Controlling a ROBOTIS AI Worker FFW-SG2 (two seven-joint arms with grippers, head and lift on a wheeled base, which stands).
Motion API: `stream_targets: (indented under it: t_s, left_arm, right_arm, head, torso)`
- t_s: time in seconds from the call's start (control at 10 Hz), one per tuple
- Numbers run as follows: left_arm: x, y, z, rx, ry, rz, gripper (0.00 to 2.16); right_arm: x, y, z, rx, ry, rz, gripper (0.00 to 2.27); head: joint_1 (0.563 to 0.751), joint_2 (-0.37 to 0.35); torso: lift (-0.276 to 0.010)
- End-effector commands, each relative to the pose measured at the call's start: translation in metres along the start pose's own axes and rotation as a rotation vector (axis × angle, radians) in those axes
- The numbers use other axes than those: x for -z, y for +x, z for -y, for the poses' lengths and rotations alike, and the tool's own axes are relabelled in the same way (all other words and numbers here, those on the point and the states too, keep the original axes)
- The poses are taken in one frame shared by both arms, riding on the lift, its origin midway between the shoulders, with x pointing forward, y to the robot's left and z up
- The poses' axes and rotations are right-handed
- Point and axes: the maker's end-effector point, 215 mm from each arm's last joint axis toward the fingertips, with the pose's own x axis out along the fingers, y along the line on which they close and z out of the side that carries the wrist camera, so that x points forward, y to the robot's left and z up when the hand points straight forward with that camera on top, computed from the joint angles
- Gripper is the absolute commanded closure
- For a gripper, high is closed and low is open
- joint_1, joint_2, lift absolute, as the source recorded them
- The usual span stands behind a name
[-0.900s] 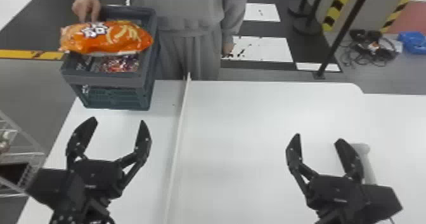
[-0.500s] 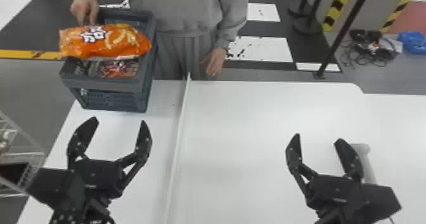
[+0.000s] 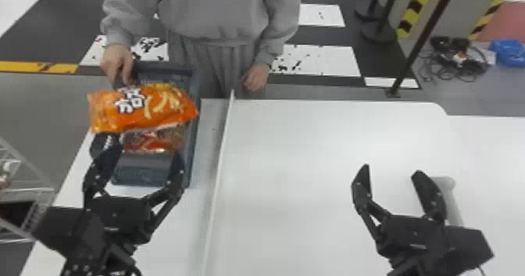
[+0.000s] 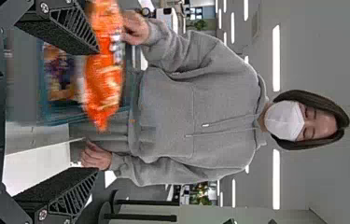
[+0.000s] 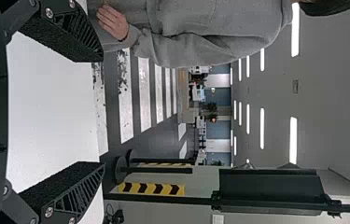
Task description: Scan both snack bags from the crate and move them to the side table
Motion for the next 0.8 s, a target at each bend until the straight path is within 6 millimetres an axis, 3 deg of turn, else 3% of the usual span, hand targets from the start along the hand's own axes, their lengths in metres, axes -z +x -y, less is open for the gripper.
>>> stream_targets:
  t_s: [0.0, 0.7]
  left_arm:
    - [0.0008, 0.0003, -0.0007, -0.001, -0.002, -0.001, 0.11]
    - [0.0052, -0.0002, -0.0035, 0.004, -0.016, -0.007, 0.11]
  right_arm:
    - [0.0005, -0.0001, 0.0, 0.0, 0.0, -0.001, 0.14]
    - [0.0005, -0.0001, -0.0001, 0.002, 0.002, -0.001, 0.14]
  head:
    - [0.695, -0.038]
    - [0.695, -0.04]
  torso:
    - [-0.029]
    - [-0.029]
